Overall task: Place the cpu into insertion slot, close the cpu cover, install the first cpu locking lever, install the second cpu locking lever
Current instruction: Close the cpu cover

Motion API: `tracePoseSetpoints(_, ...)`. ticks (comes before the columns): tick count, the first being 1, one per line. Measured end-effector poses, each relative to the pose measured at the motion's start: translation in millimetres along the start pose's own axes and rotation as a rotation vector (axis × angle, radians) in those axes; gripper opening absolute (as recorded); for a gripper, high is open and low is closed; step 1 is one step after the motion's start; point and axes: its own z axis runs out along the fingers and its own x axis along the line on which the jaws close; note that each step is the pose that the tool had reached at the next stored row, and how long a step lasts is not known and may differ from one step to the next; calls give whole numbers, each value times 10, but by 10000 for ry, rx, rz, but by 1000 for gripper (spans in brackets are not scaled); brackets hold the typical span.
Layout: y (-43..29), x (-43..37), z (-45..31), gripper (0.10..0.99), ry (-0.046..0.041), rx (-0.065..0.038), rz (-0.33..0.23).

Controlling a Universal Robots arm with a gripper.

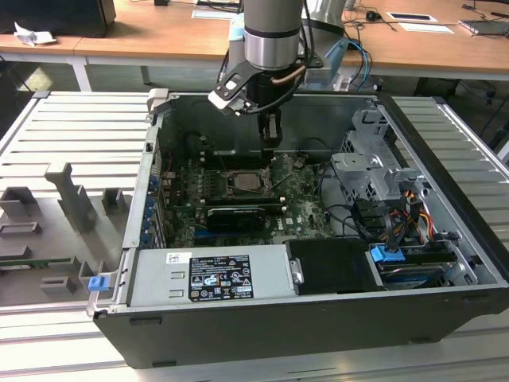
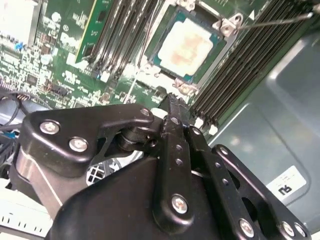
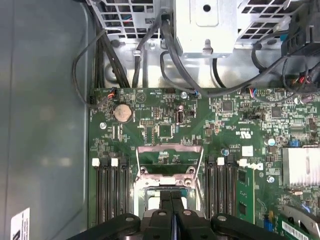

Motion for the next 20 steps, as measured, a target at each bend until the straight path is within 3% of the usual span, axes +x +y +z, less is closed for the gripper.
tracePoseSetpoints(12, 149, 2, 12, 106, 0, 2, 1)
tracePoseSetpoints(20, 212, 3, 18, 106, 0, 4, 0)
